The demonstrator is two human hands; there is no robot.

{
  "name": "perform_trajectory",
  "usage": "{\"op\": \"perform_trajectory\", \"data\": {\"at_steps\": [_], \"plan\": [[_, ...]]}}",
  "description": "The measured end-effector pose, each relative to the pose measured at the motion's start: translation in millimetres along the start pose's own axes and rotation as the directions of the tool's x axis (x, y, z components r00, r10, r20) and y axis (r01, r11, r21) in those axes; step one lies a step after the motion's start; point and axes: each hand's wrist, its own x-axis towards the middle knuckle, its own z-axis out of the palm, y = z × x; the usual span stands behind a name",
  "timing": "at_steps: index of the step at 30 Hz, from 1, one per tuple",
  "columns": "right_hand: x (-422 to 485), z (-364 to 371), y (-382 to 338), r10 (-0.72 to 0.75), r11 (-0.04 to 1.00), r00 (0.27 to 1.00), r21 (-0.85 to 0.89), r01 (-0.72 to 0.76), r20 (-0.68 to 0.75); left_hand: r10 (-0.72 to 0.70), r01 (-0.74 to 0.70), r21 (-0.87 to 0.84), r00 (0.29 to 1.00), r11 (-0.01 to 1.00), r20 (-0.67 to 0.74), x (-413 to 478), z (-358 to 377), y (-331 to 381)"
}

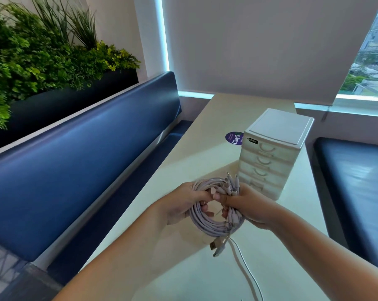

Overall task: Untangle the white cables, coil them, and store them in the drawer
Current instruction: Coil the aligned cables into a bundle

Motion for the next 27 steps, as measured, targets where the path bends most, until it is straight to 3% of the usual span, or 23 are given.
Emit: {"op": "perform_trajectory", "data": {"at_steps": [9, 17, 25, 27], "plan": [[-2, -4, -2, 0.022, 0.974, 0.992, -0.225, 0.008, 0.128, -0.061, 0.058, 0.302, 0.998, 0.951, -0.003, 6, -3, 3], [0, -6, 10, -0.019, 0.987, 1.000, -0.162, 0.019, 0.001, 0.043, -0.027, 0.217, 0.997, 0.976, -0.065, 4, 11, 3], [-8, -26, 8, 0.041, 0.946, 0.999, -0.322, -0.033, 0.020, 0.036, -0.024, 0.244, 0.998, 0.970, -0.042, -5, 4, 8], [-8, -29, 3, 0.002, 0.965, 1.000, -0.263, -0.002, -0.002, 0.038, -0.030, 0.259, 0.999, 0.965, -0.023, -7, 1, 9]]}}
